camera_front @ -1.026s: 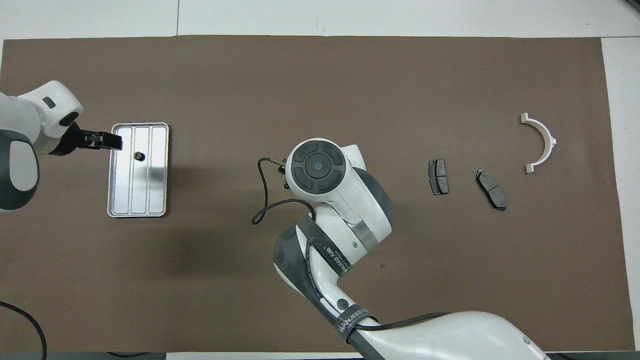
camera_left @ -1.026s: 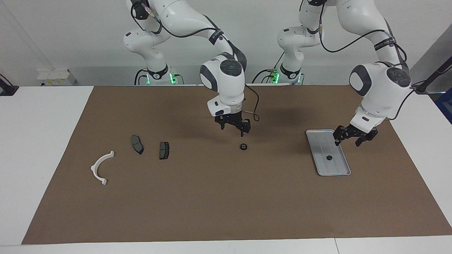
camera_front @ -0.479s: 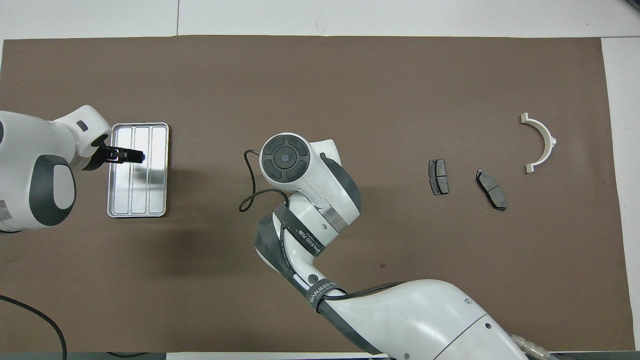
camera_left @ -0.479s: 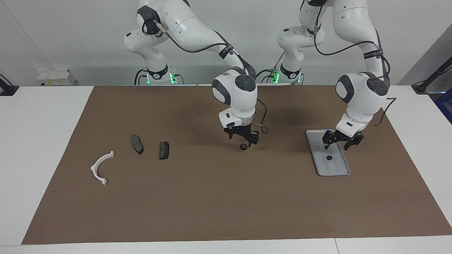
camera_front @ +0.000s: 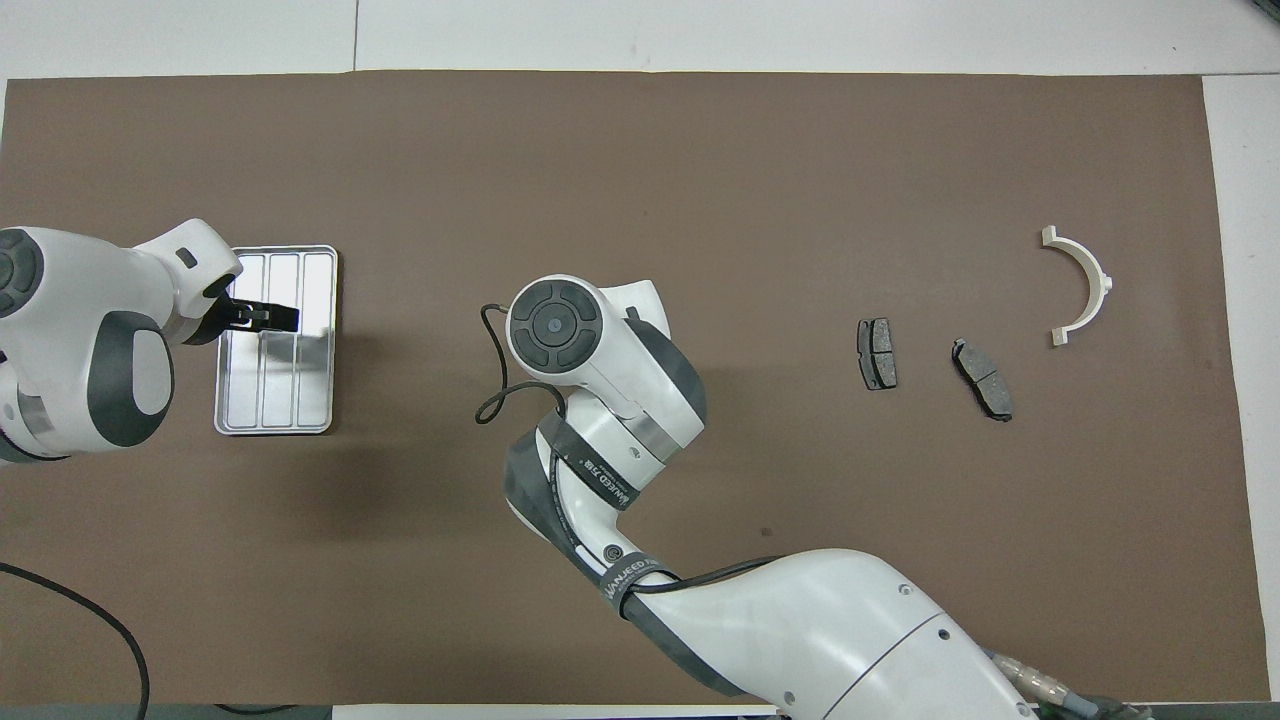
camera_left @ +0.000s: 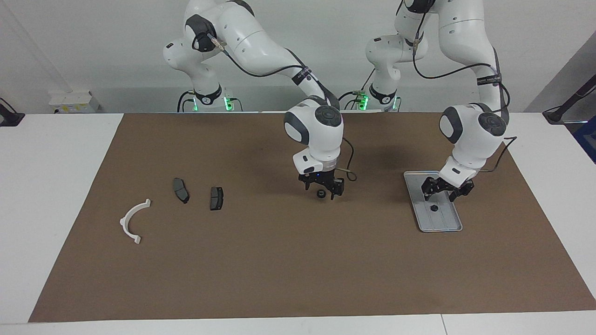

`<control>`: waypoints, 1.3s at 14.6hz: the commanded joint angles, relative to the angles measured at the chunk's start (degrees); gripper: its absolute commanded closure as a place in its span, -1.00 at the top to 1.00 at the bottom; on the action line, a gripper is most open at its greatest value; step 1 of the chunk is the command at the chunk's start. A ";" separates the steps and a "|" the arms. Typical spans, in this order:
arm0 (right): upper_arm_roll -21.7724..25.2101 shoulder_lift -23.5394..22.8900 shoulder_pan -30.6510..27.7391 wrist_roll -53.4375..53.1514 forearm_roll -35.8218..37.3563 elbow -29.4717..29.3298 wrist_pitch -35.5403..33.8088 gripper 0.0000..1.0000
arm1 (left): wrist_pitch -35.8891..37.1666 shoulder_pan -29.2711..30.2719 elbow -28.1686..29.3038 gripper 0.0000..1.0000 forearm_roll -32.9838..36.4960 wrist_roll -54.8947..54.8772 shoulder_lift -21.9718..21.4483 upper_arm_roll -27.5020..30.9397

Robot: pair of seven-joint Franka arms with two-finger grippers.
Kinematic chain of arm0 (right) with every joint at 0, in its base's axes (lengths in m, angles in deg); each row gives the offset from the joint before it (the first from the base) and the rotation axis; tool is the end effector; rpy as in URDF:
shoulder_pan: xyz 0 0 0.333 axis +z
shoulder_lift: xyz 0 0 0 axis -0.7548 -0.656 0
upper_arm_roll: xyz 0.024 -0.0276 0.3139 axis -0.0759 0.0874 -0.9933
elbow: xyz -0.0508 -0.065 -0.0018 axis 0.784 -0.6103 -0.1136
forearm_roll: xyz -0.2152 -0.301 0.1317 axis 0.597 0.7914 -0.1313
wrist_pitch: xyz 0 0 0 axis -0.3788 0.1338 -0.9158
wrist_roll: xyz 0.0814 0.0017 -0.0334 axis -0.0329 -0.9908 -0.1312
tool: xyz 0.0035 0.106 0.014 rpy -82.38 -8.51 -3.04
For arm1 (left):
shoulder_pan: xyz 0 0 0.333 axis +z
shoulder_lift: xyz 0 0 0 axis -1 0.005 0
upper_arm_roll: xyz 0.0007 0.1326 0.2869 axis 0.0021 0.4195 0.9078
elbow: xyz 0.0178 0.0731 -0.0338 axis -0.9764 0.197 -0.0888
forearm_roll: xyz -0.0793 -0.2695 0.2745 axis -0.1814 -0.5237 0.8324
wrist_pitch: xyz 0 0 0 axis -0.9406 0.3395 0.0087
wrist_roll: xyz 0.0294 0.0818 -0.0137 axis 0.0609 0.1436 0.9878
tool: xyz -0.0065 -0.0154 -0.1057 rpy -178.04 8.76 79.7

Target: Place bearing gear from tray to pile

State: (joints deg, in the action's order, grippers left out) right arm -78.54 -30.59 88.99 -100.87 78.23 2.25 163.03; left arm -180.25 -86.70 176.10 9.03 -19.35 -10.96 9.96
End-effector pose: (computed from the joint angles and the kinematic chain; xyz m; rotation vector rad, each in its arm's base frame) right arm 0.5601 0.4606 0.3102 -3.0234 0.7497 -0.1507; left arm 0.5926 0.0082 0.3243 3.1156 -0.2283 0.1478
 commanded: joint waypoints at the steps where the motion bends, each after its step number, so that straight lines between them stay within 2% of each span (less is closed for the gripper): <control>1: 0.10 -1.61 0.79 -1.86 1.46 -1.46 1.92 0.98 | -2.37 -0.98 0.70 0.79 -0.76 -0.20 0.39 0.76; 5: 0.10 -1.44 0.62 -1.51 1.28 -0.06 3.24 0.96 | -4.39 -1.16 0.62 0.79 -0.76 -0.20 1.36 0.76; 8: 0.10 -1.26 0.79 -1.51 1.28 3.37 6.23 0.92 | -5.71 -1.42 0.53 0.79 -0.85 -0.03 2.50 0.76; 14: 0.10 -1.00 0.79 -1.34 0.85 2.67 4.30 0.89 | -7.21 -1.86 0.62 0.76 -0.77 0.50 3.29 0.76; 16: 0.10 -0.91 0.88 -1.60 0.32 2.58 3.52 0.77 | -7.21 -1.86 0.62 0.49 -0.85 0.50 3.38 0.76; 17: 0.01 -0.91 0.88 -1.77 0.23 2.50 2.73 0.62 | -7.21 -1.86 0.62 0.35 -0.77 0.50 3.29 0.76; 19: 0.01 -1.00 0.88 -1.95 -0.73 1.18 0.10 0.18 | -7.21 -1.78 0.53 -0.01 -0.77 0.50 3.38 0.76</control>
State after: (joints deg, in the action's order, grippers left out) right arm -78.30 -31.80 89.87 -100.94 78.15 4.10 165.15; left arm -186.17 -87.78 176.10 9.01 -19.02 -7.57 10.04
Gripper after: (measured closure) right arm 0.300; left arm 0.295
